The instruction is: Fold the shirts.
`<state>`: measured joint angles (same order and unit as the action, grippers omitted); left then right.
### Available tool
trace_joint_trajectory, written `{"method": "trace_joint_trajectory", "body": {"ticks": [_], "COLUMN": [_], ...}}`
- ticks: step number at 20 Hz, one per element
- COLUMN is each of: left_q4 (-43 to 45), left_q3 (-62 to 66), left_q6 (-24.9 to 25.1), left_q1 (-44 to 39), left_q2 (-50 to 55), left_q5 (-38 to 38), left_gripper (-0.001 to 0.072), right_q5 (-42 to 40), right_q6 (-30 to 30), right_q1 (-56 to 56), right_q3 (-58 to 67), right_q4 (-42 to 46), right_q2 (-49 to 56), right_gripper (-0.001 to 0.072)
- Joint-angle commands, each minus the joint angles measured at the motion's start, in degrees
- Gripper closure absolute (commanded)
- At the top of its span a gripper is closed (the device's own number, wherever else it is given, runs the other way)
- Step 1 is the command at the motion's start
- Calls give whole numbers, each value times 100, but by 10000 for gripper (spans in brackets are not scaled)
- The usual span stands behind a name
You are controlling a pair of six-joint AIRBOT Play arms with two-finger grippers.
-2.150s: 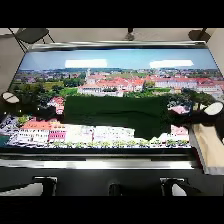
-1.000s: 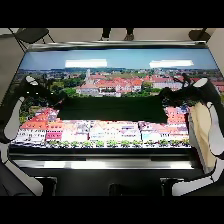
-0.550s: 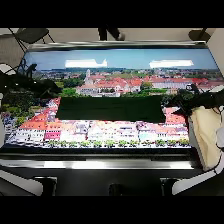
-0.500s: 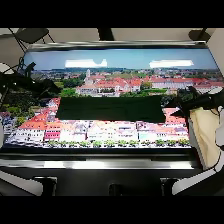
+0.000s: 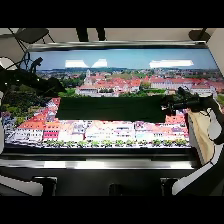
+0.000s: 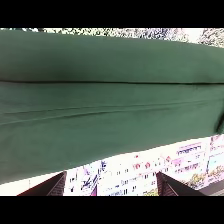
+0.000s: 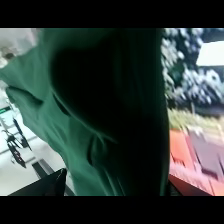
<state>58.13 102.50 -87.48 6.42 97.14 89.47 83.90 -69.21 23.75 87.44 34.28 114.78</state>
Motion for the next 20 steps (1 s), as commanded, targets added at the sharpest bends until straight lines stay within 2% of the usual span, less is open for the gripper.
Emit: {"method": "trace_joint_trajectory", "body": {"ticks": [1, 4, 5, 6, 7, 8, 9, 10, 12, 13, 15, 20], "left_q4": [-15, -15, -13, -15, -15, -15, -15, -15, -15, -24, -76, -378], "left_q3": [4, 4, 4, 4, 4, 4, 2, 2, 2, 2, -2, -9], "left_q6": [0, 0, 2, 2, 2, 4, 4, 9, 111, 109, 79, -625], "left_q1": [-205, -361, -420, -498, -586, -710, -855, -1043, -1502, -1786, -2347, -3351], "left_q2": [-42, -42, -39, -39, -35, -20, 0, 33, 175, 295, 535, 1121], "left_q5": [-2, -2, -4, -35, -83, -168, -299, -463, -828, -1060, -1604, -2579], "left_gripper": [-5, -5, -2, 39, 132, 223, 309, 427, 625, 655, 672, 673], "right_q5": [149, -48, -164, -210, -232, -245, -247, -264, -293, -282, -251, 127], "right_q6": [125, -79, -199, -284, -369, -400, -503, -625, -778, -951, -1403, -2341], "right_q1": [-85, -413, -557, -680, -782, -887, -968, -1023, -1093, -1145, -1270, -1709], "right_q3": [7, 7, 7, 9, 9, 9, 9, 9, 9, 9, 9, 9], "right_q4": [-522, 326, 470, 496, 496, 498, 498, 498, 549, 638, 1032, 2577], "right_q2": [52, 55, 52, 46, 20, -46, -155, -313, -796, -1102, -1738, -3080], "right_gripper": [10, 54, 115, 175, 184, 335, 590, 664, 666, 666, 667, 667]}}
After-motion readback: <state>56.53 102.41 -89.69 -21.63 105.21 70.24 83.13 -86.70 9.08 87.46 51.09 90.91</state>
